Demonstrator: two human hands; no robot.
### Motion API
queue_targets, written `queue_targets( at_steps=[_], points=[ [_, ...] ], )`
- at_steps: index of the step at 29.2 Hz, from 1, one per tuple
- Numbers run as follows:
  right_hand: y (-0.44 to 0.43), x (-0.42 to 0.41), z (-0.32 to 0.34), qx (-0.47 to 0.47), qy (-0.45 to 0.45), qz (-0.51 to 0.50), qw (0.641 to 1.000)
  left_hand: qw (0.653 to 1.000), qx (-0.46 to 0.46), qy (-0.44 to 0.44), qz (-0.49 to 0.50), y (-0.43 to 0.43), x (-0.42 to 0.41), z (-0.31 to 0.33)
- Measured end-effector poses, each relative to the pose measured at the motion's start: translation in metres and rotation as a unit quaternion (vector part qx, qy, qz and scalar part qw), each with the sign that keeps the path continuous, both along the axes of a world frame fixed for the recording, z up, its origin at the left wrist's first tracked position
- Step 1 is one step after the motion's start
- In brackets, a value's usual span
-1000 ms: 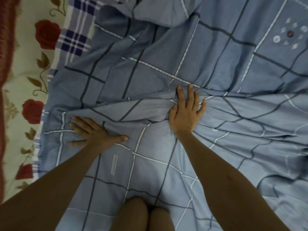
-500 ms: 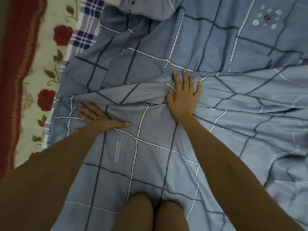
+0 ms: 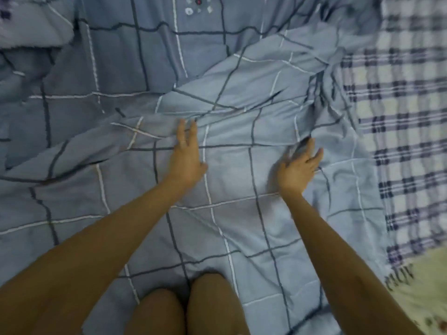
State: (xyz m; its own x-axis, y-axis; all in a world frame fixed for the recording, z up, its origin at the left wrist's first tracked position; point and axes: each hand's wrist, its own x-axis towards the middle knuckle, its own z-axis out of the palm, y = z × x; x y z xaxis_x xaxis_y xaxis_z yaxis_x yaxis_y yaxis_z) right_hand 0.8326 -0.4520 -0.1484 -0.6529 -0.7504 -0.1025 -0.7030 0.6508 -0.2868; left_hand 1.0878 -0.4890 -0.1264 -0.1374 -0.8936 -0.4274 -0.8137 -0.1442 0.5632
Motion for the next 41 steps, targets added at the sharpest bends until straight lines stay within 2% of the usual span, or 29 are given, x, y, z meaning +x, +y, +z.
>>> queue_targets(
  at_steps=[3, 9, 12, 15, 17, 20, 22, 23, 24, 25, 26, 27, 28, 29, 31, 33, 35, 37, 39, 41],
  points=[
    [0.022, -0.050, 0.007, 0.035, -0.047, -0.175, 0.983, 0.994, 0.082, -0.006, -0.075, -0.001, -0.040, -0.014],
    [0.014, -0.117, 0.012, 0.011, -0.210, -0.211, 0.955, 0.958, 0.143, -0.196, -0.154, -0.007, -0.067, -0.023],
    [0.001, -0.152, 0.016, -0.055, -0.232, -0.274, 0.932, 0.934, 0.130, -0.280, -0.182, -0.009, -0.086, -0.014],
    [-0.007, -0.174, 0.017, -0.189, -0.292, -0.366, 0.863, 0.916, 0.143, -0.319, -0.198, -0.008, -0.095, -0.005],
    [-0.005, -0.189, 0.019, -0.200, -0.277, -0.323, 0.883, 0.908, 0.153, -0.331, -0.208, -0.011, -0.099, -0.008],
    [0.010, -0.221, 0.008, -0.092, -0.216, -0.240, 0.942, 0.899, 0.146, -0.355, -0.211, -0.016, -0.103, -0.014],
    [0.020, -0.222, 0.015, -0.057, -0.178, -0.248, 0.951, 0.890, 0.154, -0.371, -0.216, -0.016, -0.106, -0.014],
    [0.028, -0.215, 0.018, -0.069, -0.142, -0.208, 0.965, 0.891, 0.158, -0.369, -0.213, -0.016, -0.106, -0.014],
    [0.038, -0.197, 0.026, -0.073, -0.096, -0.123, 0.985, 0.895, 0.158, -0.363, -0.205, -0.016, -0.105, -0.016],
    [0.053, -0.178, 0.018, -0.055, -0.055, 0.004, 0.997, 0.901, 0.154, -0.354, -0.198, -0.017, -0.105, -0.015],
    [0.066, -0.155, 0.012, -0.021, -0.022, 0.157, 0.987, 0.903, 0.148, -0.350, -0.199, -0.018, -0.104, -0.016],
    [0.080, -0.137, 0.002, 0.043, -0.008, 0.276, 0.960, 0.907, 0.145, -0.340, -0.201, -0.018, -0.102, -0.017],
    [0.094, -0.126, -0.009, 0.123, 0.003, 0.326, 0.937, 0.915, 0.151, -0.320, -0.194, -0.018, -0.101, -0.018],
    [0.102, -0.120, -0.015, 0.201, -0.009, 0.298, 0.933, 0.923, 0.161, -0.301, -0.177, -0.017, -0.100, -0.018],
    [0.097, -0.121, -0.028, 0.281, -0.052, 0.078, 0.955, 0.934, 0.161, -0.280, -0.152, -0.015, -0.100, -0.016],
    [0.070, -0.115, -0.027, 0.282, -0.099, -0.104, 0.948, 0.937, 0.150, -0.276, -0.150, -0.015, -0.101, -0.017],
    [0.038, -0.098, -0.017, 0.240, -0.138, -0.202, 0.939, 0.948, 0.133, -0.245, -0.151, -0.011, -0.096, -0.020],
    [0.015, -0.070, -0.012, 0.177, -0.110, -0.190, 0.960, 0.977, 0.062, -0.168, -0.117, -0.007, -0.080, -0.021],
    [0.007, -0.040, -0.012, 0.082, -0.071, -0.099, 0.989, 0.987, -0.047, -0.144, -0.054, -0.011, -0.062, -0.019],
    [0.001, 0.002, -0.019, -0.033, -0.050, 0.029, 0.998, 0.981, -0.101, -0.158, 0.051, -0.034, -0.033, -0.015]
  ],
)
